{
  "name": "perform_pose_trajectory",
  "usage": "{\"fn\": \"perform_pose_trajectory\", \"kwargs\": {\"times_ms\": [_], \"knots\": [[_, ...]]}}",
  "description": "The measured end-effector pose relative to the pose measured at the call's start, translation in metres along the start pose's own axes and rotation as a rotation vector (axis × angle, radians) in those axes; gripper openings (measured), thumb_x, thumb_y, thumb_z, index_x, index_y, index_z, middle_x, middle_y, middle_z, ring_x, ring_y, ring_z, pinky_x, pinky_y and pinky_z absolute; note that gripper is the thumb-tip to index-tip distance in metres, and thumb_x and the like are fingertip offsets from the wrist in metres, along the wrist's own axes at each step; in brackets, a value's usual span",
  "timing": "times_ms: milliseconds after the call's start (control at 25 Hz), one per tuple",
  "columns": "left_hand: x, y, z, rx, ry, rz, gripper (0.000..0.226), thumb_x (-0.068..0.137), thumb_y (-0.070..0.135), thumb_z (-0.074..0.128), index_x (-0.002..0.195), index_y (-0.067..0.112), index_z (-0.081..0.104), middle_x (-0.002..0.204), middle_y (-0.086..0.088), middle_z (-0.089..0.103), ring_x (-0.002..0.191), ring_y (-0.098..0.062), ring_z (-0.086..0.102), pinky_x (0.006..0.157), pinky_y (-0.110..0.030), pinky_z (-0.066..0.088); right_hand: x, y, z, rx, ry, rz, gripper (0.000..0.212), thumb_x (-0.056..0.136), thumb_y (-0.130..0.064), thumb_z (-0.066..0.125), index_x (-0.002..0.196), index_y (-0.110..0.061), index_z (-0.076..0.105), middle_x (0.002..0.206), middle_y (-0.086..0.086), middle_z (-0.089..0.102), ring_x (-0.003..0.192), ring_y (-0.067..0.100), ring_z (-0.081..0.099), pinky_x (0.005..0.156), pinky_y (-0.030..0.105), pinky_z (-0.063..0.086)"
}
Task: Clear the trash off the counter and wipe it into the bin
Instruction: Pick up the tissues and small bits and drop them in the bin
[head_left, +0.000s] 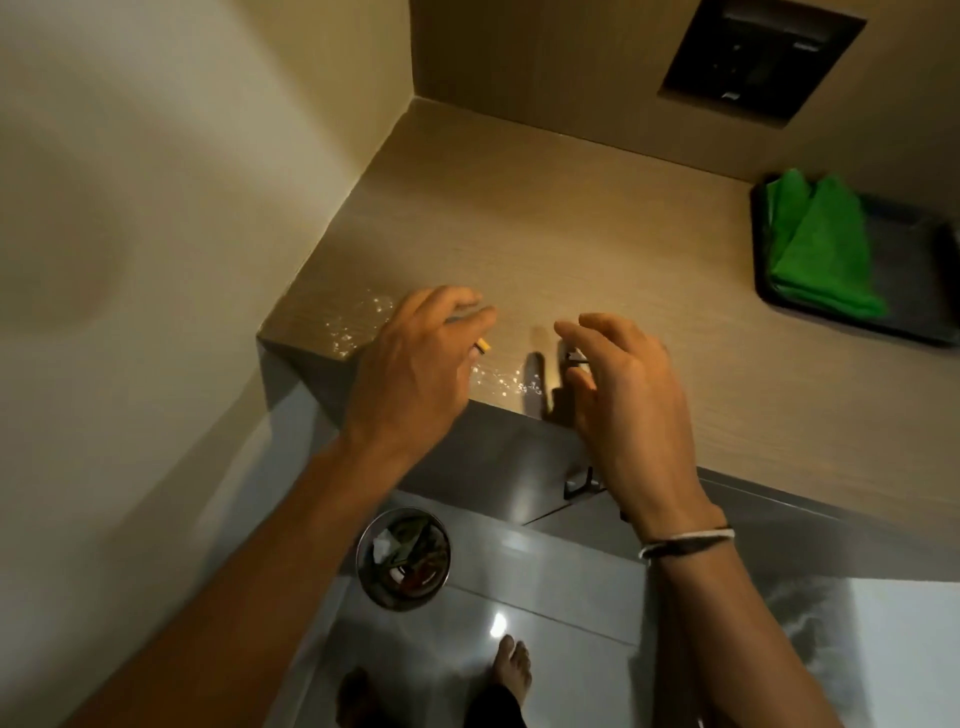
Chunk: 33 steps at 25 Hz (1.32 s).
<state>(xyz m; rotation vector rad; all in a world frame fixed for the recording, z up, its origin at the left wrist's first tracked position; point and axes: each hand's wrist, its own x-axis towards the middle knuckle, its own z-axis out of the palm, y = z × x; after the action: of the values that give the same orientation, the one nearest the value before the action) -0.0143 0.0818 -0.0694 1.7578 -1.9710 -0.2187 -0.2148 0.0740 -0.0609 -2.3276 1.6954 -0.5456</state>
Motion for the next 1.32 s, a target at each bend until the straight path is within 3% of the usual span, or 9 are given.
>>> {"fn": "perform_pose_trajectory", "kwargs": {"times_ms": [160, 400, 680, 840, 960, 1080, 1200, 1320], "knots": [[0.012, -0.013, 0.008, 0.06, -0.119, 0.115, 0.033, 0.086, 0.003, 0.076, 0.115, 0.019, 0.078, 0.125, -0.001, 0.069, 0.115, -0.027, 0.058, 0.089, -0.042, 0.057, 0.007, 0.013, 0.007, -0.086, -0.037, 0.001, 0.051, 0.09, -0.001, 0.074, 0.137, -0.021, 0.067, 0.141, 0.006, 0.064, 0.13, 0.03, 0.056, 0.097, 0.042, 0.056], [0.028, -0.005, 0.01, 0.109, -0.129, 0.144, 0.02, 0.077, 0.0, 0.082, 0.086, 0.018, 0.081, 0.097, 0.001, 0.068, 0.097, -0.019, 0.056, 0.07, -0.032, 0.052, 0.019, 0.011, 0.012, -0.098, -0.011, -0.009, 0.025, 0.094, -0.013, 0.069, 0.117, -0.019, 0.076, 0.116, 0.005, 0.067, 0.109, 0.027, 0.059, 0.077, 0.035, 0.05], [0.026, -0.005, 0.013, 0.049, -0.066, 0.183, 0.011, 0.092, 0.01, 0.071, 0.095, 0.013, 0.081, 0.094, -0.008, 0.07, 0.092, -0.026, 0.063, 0.072, -0.043, 0.058, 0.005, 0.006, 0.031, -0.022, 0.163, -0.074, 0.026, 0.091, -0.011, 0.075, 0.117, -0.013, 0.075, 0.113, 0.007, 0.07, 0.102, 0.027, 0.062, 0.072, 0.028, 0.043], [0.027, -0.012, 0.014, 0.061, -0.063, 0.213, 0.019, 0.09, 0.001, 0.072, 0.101, 0.013, 0.081, 0.099, -0.007, 0.071, 0.094, -0.026, 0.065, 0.074, -0.042, 0.058, -0.004, 0.004, 0.042, 0.008, 0.202, -0.108, 0.026, 0.09, -0.01, 0.075, 0.115, -0.01, 0.076, 0.112, 0.011, 0.071, 0.1, 0.029, 0.063, 0.077, 0.027, 0.041], [0.029, -0.007, 0.012, 0.08, -0.063, 0.236, 0.017, 0.097, 0.006, 0.068, 0.107, 0.011, 0.08, 0.104, -0.008, 0.074, 0.097, -0.025, 0.068, 0.079, -0.04, 0.06, -0.002, 0.002, 0.036, 0.058, 0.235, -0.116, 0.024, 0.092, -0.007, 0.072, 0.116, -0.009, 0.076, 0.111, 0.012, 0.07, 0.099, 0.031, 0.063, 0.075, 0.03, 0.046], [0.011, -0.009, 0.0, 0.028, 0.112, 0.26, 0.015, 0.094, 0.007, 0.072, 0.107, 0.007, 0.08, 0.1, -0.011, 0.077, 0.091, -0.026, 0.072, 0.075, -0.039, 0.062, -0.008, -0.012, 0.033, 0.129, 0.31, -0.152, 0.024, 0.095, -0.003, 0.071, 0.117, -0.007, 0.076, 0.111, 0.014, 0.07, 0.099, 0.029, 0.064, 0.079, 0.03, 0.049], [-0.052, -0.024, -0.01, -0.036, 0.426, 0.099, 0.012, 0.096, 0.01, 0.073, 0.104, 0.006, 0.081, 0.097, -0.01, 0.078, 0.088, -0.023, 0.072, 0.079, -0.028, 0.059, -0.034, -0.032, 0.048, 0.283, 0.346, -0.284, 0.024, 0.098, -0.003, 0.067, 0.12, -0.008, 0.075, 0.111, 0.011, 0.069, 0.098, 0.022, 0.063, 0.083, 0.027, 0.049], [-0.144, -0.041, 0.005, -0.097, 0.448, -0.196, 0.011, 0.097, 0.008, 0.073, 0.102, 0.005, 0.082, 0.1, -0.01, 0.079, 0.093, -0.02, 0.073, 0.09, -0.021, 0.054, -0.077, -0.054, 0.101, 0.421, 0.231, -0.362, 0.023, 0.1, -0.006, 0.064, 0.119, -0.011, 0.076, 0.111, 0.006, 0.069, 0.096, 0.02, 0.063, 0.085, 0.027, 0.051]]}}
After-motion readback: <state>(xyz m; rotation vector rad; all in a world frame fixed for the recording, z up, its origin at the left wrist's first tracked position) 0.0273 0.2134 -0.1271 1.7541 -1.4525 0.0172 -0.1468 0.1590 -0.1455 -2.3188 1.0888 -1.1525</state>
